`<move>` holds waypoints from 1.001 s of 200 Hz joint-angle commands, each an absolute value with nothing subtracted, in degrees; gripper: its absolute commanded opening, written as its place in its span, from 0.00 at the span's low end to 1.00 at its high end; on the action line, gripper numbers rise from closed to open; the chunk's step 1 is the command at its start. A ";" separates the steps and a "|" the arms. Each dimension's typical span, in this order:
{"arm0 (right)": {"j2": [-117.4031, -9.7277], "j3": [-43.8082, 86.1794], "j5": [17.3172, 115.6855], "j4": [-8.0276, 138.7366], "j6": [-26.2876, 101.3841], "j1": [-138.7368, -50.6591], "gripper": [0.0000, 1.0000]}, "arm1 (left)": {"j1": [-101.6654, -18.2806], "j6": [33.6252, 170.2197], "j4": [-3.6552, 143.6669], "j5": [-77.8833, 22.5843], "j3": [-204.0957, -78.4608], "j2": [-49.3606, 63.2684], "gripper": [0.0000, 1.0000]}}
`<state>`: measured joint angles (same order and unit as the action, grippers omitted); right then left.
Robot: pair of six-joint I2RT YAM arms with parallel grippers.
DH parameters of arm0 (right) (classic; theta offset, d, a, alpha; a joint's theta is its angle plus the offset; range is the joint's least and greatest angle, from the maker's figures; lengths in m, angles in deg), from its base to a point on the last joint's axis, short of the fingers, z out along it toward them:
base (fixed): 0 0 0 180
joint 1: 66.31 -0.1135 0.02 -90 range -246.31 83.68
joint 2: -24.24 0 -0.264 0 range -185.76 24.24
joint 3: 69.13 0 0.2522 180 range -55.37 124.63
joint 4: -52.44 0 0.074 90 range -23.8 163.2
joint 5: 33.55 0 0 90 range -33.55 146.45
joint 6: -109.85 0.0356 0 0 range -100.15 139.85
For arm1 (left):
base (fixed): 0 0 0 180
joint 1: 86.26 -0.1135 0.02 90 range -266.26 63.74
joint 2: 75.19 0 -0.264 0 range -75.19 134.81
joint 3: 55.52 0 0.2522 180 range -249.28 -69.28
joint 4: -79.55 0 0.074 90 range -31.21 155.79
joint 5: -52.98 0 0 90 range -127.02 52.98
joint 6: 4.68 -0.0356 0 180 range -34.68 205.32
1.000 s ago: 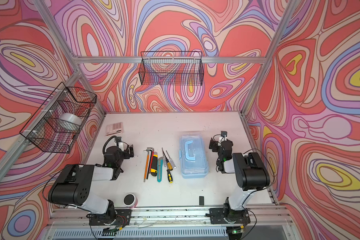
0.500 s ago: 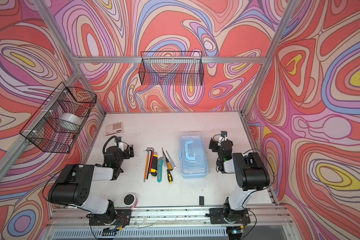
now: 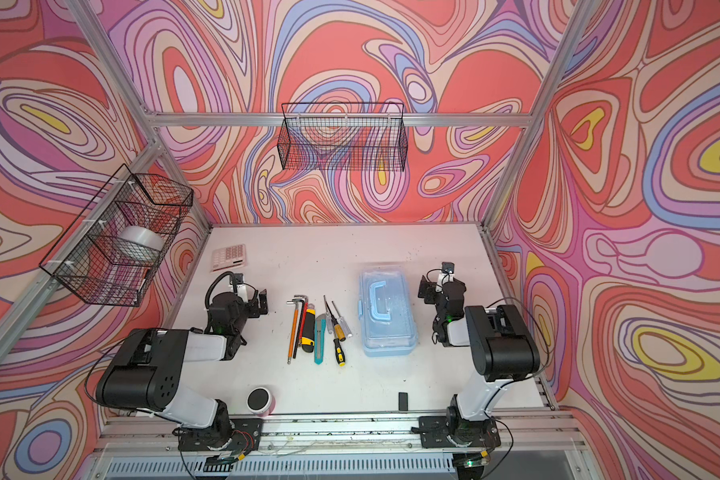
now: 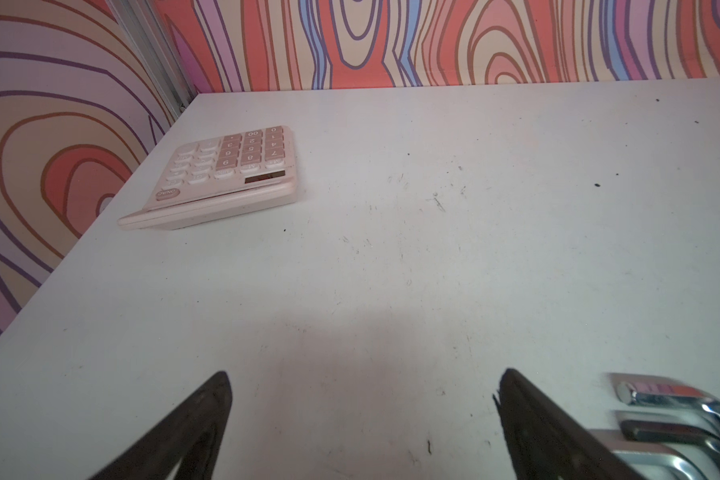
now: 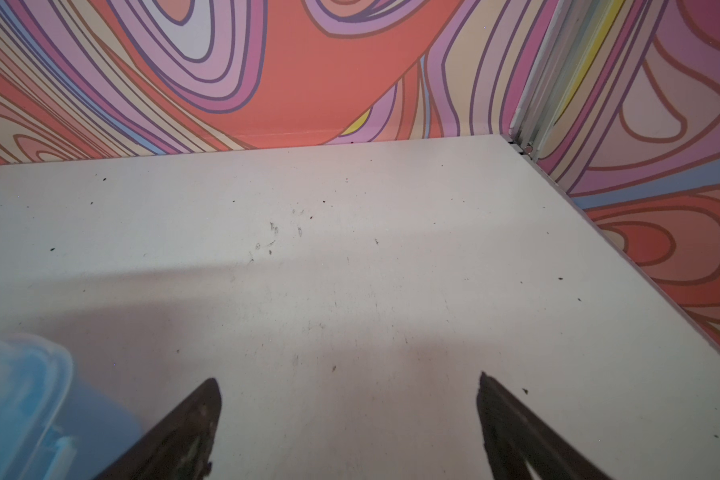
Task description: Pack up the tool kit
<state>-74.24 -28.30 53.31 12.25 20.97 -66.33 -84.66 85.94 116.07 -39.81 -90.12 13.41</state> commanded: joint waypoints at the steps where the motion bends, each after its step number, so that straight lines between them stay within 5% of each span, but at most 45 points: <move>1: -73.74 -28.12 53.37 12.15 21.13 -66.08 0.98 | -85.21 85.27 115.80 -39.00 -91.24 13.11 1.00; 126: -73.61 -28.05 53.26 12.09 21.01 -66.12 0.98 | -85.38 86.29 113.68 -41.09 -92.01 12.24 1.00; 172: -62.84 -24.27 43.98 27.28 23.43 -66.78 0.98 | -84.56 88.41 92.75 -44.58 -98.21 0.54 1.00; 200: -58.75 -11.72 37.01 52.09 30.79 -66.93 0.99 | -83.28 94.56 92.15 -43.18 -98.20 -5.11 1.00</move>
<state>-61.83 -20.89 44.88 31.20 24.67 -66.68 -84.33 88.32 98.67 -43.06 -97.77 -1.41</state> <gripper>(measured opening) 0.984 0.996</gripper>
